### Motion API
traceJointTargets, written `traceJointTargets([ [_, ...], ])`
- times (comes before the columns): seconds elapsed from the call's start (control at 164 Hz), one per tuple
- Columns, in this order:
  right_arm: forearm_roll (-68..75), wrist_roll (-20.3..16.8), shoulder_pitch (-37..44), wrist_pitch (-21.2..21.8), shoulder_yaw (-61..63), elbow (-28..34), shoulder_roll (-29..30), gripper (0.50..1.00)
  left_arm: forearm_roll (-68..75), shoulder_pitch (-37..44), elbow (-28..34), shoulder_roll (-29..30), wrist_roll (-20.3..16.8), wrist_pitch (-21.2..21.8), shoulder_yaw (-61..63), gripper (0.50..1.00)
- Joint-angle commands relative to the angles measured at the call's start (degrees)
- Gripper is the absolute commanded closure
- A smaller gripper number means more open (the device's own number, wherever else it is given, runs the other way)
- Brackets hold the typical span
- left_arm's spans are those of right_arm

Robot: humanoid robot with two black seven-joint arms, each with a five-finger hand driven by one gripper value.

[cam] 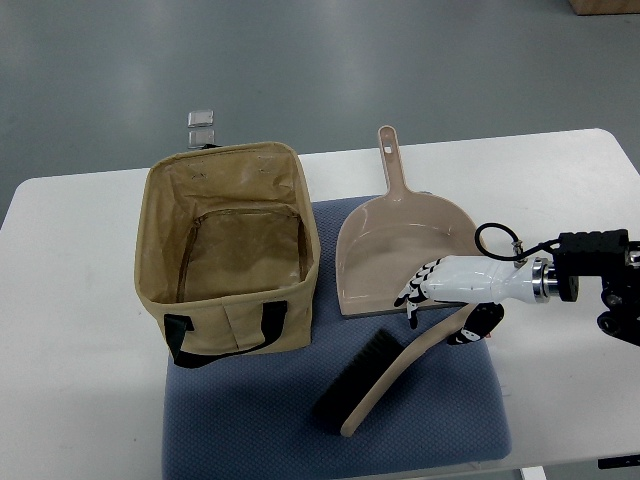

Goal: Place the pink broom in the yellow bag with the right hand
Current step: 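Lower the right hand onto the beige brush handle and close fingers, then lift the brush with the right hand, swinging bristles over the dustpan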

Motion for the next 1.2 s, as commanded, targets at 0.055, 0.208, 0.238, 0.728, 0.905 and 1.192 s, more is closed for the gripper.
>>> traceJointTargets([
  [0.055, 0.0, 0.0, -0.1, 0.1, 0.0, 0.0, 0.2, 0.677, 0.0, 0.0, 0.0, 0.0, 0.0, 0.0, 0.0, 0.500],
  [0.208, 0.0, 0.0, -0.2, 0.2, 0.0, 0.0, 0.2, 0.703, 0.0, 0.0, 0.0, 0.0, 0.0, 0.0, 0.0, 0.500],
  [0.238, 0.0, 0.0, -0.2, 0.2, 0.0, 0.0, 0.2, 0.705, 0.0, 0.0, 0.1, 0.0, 0.0, 0.0, 0.0, 0.500],
  [0.728, 0.1, 0.1, -0.2, 0.2, 0.0, 0.0, 0.0, 0.863, 0.0, 0.0, 0.0, 0.0, 0.0, 0.0, 0.0, 0.500],
  [0.905, 0.1, 0.1, -0.3, 0.2, 0.1, 0.0, 0.0, 0.897, 0.0, 0.0, 0.0, 0.0, 0.0, 0.0, 0.0, 0.500],
  [1.192, 0.3, 0.3, -0.3, 0.1, 0.2, 0.0, -0.2, 0.955, 0.0, 0.0, 0.0, 0.0, 0.0, 0.0, 0.0, 0.500],
])
